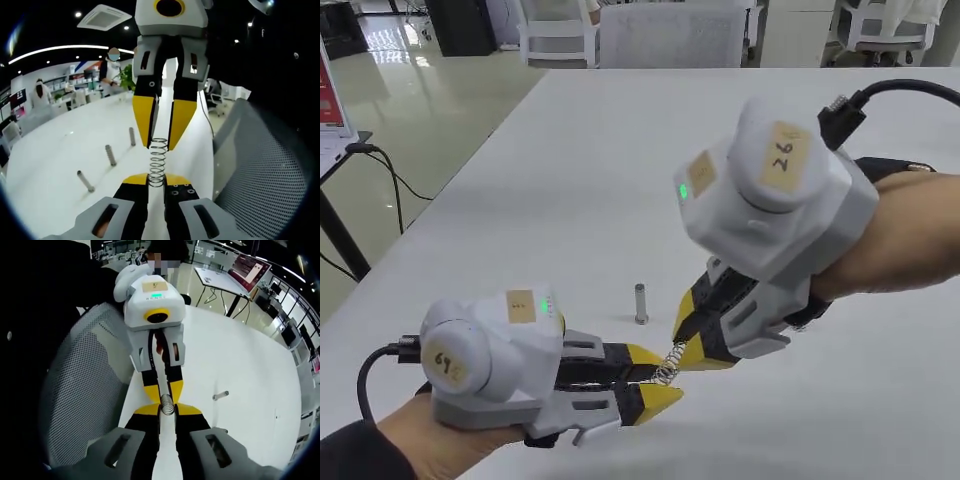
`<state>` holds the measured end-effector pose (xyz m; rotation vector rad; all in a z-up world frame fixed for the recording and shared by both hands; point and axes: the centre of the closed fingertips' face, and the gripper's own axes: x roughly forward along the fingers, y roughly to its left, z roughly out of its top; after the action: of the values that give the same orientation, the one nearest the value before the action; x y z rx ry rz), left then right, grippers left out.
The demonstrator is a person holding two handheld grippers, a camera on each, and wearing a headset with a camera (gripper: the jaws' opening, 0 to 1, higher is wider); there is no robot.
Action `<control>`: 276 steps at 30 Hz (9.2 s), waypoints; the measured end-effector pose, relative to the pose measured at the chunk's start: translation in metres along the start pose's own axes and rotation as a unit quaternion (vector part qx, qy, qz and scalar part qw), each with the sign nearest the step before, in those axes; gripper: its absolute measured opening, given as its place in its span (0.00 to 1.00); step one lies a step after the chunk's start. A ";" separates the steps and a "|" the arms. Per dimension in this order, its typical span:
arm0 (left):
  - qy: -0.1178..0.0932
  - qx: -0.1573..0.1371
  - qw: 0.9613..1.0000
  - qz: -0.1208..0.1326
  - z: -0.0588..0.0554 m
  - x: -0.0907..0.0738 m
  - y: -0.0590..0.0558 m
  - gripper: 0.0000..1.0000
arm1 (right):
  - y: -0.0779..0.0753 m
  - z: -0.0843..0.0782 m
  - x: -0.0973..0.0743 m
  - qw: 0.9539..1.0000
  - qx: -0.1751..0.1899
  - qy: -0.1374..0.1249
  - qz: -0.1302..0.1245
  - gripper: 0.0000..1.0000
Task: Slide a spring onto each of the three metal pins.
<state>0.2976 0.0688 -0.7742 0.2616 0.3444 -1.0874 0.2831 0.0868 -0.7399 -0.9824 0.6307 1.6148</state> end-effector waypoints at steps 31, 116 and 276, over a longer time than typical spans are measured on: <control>-0.015 0.002 1.000 0.008 0.006 -0.002 0.004 0.03 | -0.003 -0.004 0.014 0.999 0.025 -0.019 0.013 0.09; -0.019 -0.059 0.997 0.053 -0.007 -0.007 0.024 0.25 | -0.060 -0.023 0.000 0.999 0.025 0.032 -0.029 0.08; -0.009 -0.112 0.984 0.135 -0.024 -0.023 0.061 0.47 | -0.120 -0.061 0.111 0.991 0.064 0.118 0.016 0.09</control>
<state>0.3392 0.1239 -0.7845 0.0942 0.3989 -0.7758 0.4079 0.1270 -0.8555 -1.0821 0.9038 1.4772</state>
